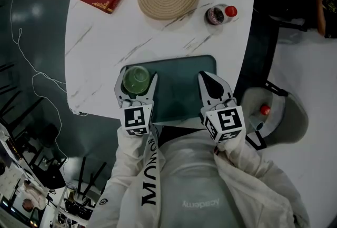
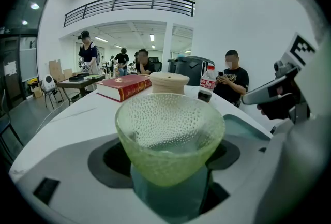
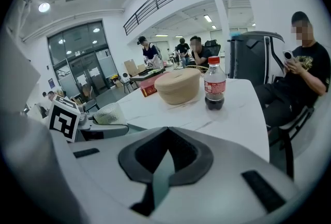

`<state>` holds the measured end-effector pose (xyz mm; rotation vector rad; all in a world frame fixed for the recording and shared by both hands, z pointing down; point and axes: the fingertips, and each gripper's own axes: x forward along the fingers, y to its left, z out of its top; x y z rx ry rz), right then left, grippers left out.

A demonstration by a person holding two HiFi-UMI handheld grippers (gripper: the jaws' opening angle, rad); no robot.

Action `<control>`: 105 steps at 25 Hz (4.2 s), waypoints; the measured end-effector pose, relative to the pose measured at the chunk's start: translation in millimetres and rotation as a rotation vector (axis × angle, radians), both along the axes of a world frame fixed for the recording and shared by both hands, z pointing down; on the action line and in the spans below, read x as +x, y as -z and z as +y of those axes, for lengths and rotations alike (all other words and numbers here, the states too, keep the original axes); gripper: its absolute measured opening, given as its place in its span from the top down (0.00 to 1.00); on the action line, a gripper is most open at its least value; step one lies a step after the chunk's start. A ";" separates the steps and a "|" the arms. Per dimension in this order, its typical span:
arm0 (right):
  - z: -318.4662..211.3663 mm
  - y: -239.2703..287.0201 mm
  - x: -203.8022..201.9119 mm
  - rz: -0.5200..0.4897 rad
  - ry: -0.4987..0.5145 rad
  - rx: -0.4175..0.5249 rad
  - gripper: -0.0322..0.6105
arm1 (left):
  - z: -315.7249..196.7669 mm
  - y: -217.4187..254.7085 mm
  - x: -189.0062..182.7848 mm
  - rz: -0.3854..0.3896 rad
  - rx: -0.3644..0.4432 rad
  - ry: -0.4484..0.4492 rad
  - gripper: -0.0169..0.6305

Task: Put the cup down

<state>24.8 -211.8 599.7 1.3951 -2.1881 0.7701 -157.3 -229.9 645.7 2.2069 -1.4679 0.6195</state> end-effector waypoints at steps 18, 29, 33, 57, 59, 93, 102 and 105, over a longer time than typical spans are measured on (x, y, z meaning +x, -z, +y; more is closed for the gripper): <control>-2.3 -5.5 7.6 -0.004 -0.016 -0.012 0.94 | -4.9 -6.5 0.1 -0.009 0.008 0.009 0.37; -0.2 -6.9 8.7 -0.010 -0.018 -0.019 0.94 | -5.9 -6.3 -0.7 0.002 -0.004 0.030 0.37; 1.8 -8.1 8.9 -0.012 -0.018 -0.023 0.94 | -5.1 -7.5 -0.8 -0.009 -0.009 0.025 0.36; 12.4 1.6 13.0 -0.019 -0.022 -0.003 0.94 | 6.3 -7.8 -5.3 -0.049 -0.070 0.053 0.36; 15.0 3.0 11.7 -0.021 -0.018 -0.001 0.94 | 8.6 -6.0 -6.0 -0.055 -0.073 0.055 0.36; 115.5 69.0 0.0 -0.043 0.043 0.123 0.94 | 130.7 81.7 -30.5 -0.082 0.038 0.134 0.36; 145.7 89.8 -1.0 -0.044 0.065 0.172 0.94 | 164.7 107.7 -22.5 -0.065 0.088 0.129 0.36; 154.1 96.8 -2.6 -0.049 0.075 0.185 0.94 | 174.0 116.1 -18.8 -0.065 0.103 0.124 0.36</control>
